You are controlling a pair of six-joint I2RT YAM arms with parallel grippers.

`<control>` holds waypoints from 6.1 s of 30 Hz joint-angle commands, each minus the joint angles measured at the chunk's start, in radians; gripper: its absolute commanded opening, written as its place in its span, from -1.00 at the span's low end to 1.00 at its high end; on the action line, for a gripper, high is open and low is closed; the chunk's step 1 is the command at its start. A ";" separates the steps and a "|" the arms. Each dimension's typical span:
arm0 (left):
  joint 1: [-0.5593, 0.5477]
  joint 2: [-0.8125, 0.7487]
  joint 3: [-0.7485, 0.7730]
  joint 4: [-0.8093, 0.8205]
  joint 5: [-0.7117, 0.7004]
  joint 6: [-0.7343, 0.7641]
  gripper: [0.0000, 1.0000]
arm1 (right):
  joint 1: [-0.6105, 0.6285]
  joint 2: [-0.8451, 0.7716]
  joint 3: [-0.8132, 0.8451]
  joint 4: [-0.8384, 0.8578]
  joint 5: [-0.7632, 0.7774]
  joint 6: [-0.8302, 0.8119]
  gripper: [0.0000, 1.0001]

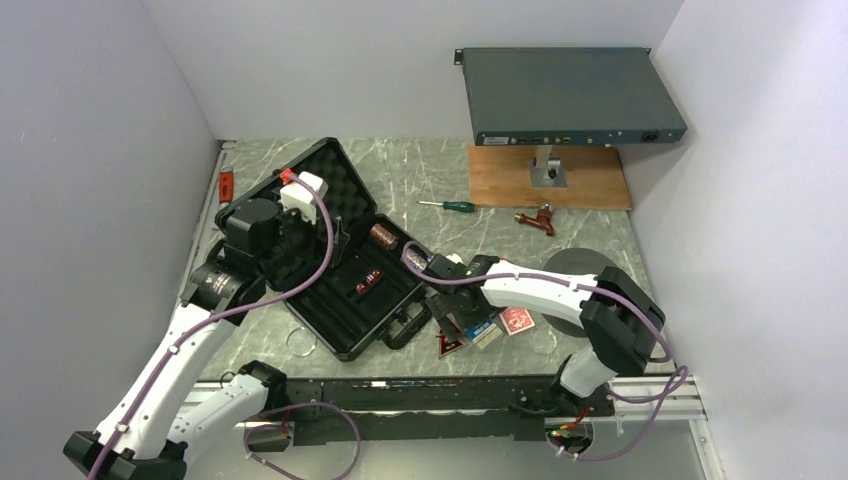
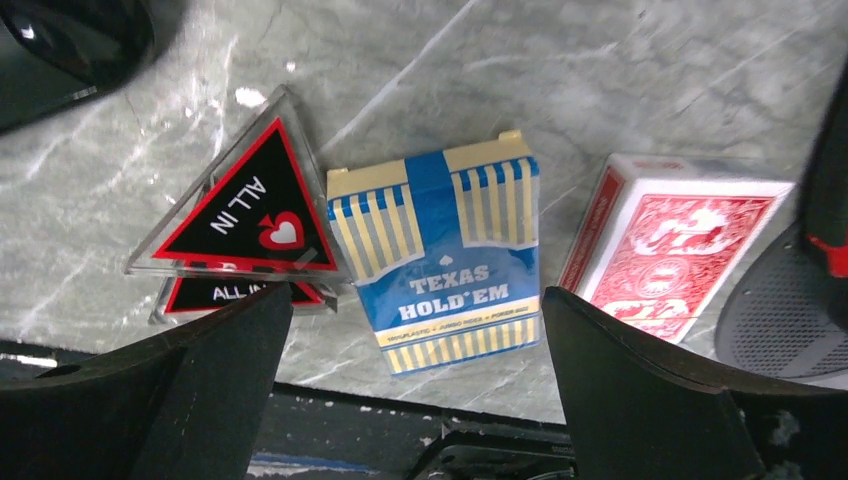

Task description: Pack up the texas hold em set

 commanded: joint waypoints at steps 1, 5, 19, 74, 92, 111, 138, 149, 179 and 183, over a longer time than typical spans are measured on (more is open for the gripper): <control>-0.004 -0.019 0.015 0.006 -0.014 0.006 0.78 | 0.002 0.019 0.062 -0.010 0.115 -0.019 1.00; -0.004 -0.017 0.014 0.007 -0.014 0.005 0.78 | -0.003 0.055 0.060 0.028 0.105 -0.043 1.00; -0.003 -0.017 0.015 0.004 -0.020 0.004 0.78 | -0.057 0.031 -0.007 0.111 0.016 -0.045 0.83; -0.003 -0.013 0.020 -0.002 -0.035 0.004 0.76 | -0.106 -0.068 -0.079 0.082 0.004 0.109 0.03; -0.003 -0.032 0.018 -0.002 -0.054 0.005 0.75 | -0.108 -0.191 0.158 0.022 0.150 0.133 -0.87; 0.001 -0.140 -0.022 0.023 -0.403 -0.006 0.68 | -0.083 -0.197 0.344 0.329 -0.018 0.561 -1.00; 0.028 -0.221 -0.020 0.010 -0.498 -0.031 0.72 | -0.048 0.272 0.690 0.304 -0.098 1.004 -1.00; 0.044 -0.254 -0.032 0.025 -0.521 -0.039 0.75 | -0.036 0.396 0.756 0.302 -0.117 1.088 -1.00; 0.070 -0.263 -0.034 0.030 -0.489 -0.047 0.75 | 0.019 0.586 0.855 0.301 -0.107 1.169 -1.00; 0.070 -0.265 -0.034 0.029 -0.493 -0.047 0.76 | 0.022 0.592 0.830 0.360 -0.118 1.166 -1.00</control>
